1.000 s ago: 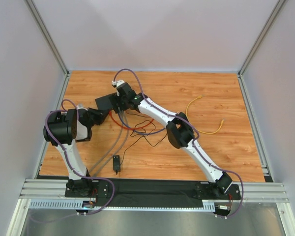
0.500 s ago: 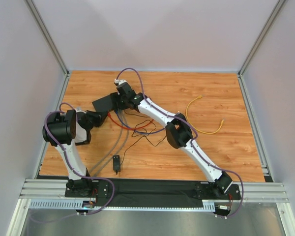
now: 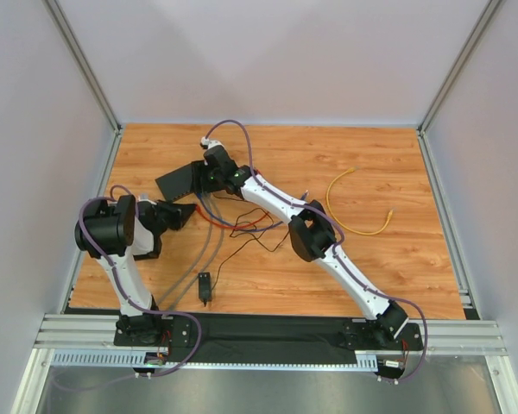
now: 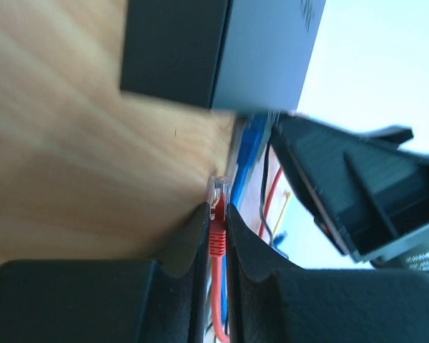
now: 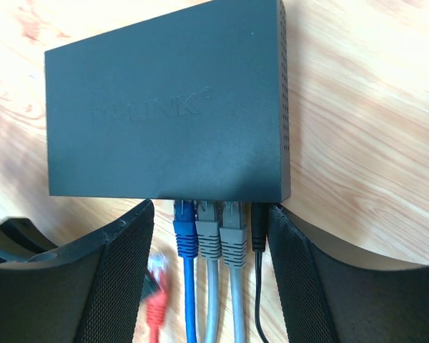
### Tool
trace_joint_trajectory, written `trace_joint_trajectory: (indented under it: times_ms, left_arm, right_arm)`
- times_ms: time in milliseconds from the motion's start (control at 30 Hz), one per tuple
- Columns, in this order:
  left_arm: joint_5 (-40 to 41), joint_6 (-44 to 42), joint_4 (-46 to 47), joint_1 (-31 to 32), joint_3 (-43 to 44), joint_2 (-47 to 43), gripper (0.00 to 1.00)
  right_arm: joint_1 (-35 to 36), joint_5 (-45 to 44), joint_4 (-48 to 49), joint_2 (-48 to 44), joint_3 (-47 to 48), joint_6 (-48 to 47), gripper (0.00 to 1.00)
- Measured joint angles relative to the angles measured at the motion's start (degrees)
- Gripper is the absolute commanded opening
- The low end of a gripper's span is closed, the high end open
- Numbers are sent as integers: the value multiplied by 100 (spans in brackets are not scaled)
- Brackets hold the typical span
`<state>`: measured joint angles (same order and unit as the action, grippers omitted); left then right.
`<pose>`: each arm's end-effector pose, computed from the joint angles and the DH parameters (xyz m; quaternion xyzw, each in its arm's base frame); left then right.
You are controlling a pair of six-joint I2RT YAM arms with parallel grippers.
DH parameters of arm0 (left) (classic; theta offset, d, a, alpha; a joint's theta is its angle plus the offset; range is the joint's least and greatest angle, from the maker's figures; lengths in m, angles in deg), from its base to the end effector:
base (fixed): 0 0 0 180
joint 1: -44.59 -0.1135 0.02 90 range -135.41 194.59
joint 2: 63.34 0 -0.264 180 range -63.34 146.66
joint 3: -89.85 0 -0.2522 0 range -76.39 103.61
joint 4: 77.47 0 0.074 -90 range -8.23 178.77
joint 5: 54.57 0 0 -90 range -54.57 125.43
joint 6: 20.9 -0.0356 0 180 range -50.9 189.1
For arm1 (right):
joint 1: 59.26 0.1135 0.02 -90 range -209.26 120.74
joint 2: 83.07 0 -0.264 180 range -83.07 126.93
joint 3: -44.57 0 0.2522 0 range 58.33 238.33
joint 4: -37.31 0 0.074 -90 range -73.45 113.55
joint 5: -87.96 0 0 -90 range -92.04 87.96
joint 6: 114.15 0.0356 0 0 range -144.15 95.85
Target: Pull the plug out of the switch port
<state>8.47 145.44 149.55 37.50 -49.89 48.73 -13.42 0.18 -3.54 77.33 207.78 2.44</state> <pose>0.2937 0.0203 0.0742 -0.4514 0.6951 -0.4593 0.3196 0.4218 0.4363 0.1469 -0.1586 0.8847 0.2728 0.3431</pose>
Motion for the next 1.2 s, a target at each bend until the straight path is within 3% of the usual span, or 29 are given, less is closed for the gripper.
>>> trace_joint_trajectory:
  times_ms: [133, 267, 467, 733, 900, 1067, 1200]
  left_arm:
    - [-153, 114, 103, 26, -85, 15, 0]
    - [-181, 146, 177, 20, -94, 61, 0]
    - [-245, -136, -195, 20, -83, -293, 0]
    - [-468, -732, -599, 20, 262, -1217, 0]
    - [-828, -833, -610, 22, 485, -1331, 0]
    - [-1134, -756, -494, 22, 520, -1331, 0]
    - [-1316, -597, -306, 42, 520, -1331, 0]
  right_arm:
    - [-4, 140, 173, 15, -55, 98, 65]
    - [-66, 365, 584, -74, -358, 249, 83]
    - [-236, 778, 907, -647, -1325, 184, 95]
    - [-693, 979, 387, -1738, -2452, -708, 93]
    - [-817, 1045, 535, -3373, -4076, -1316, 87]
    - [-800, 1906, 1106, -4583, -5093, -1705, 79]
    - [-723, 2522, 1449, -4642, -5362, -1781, 78]
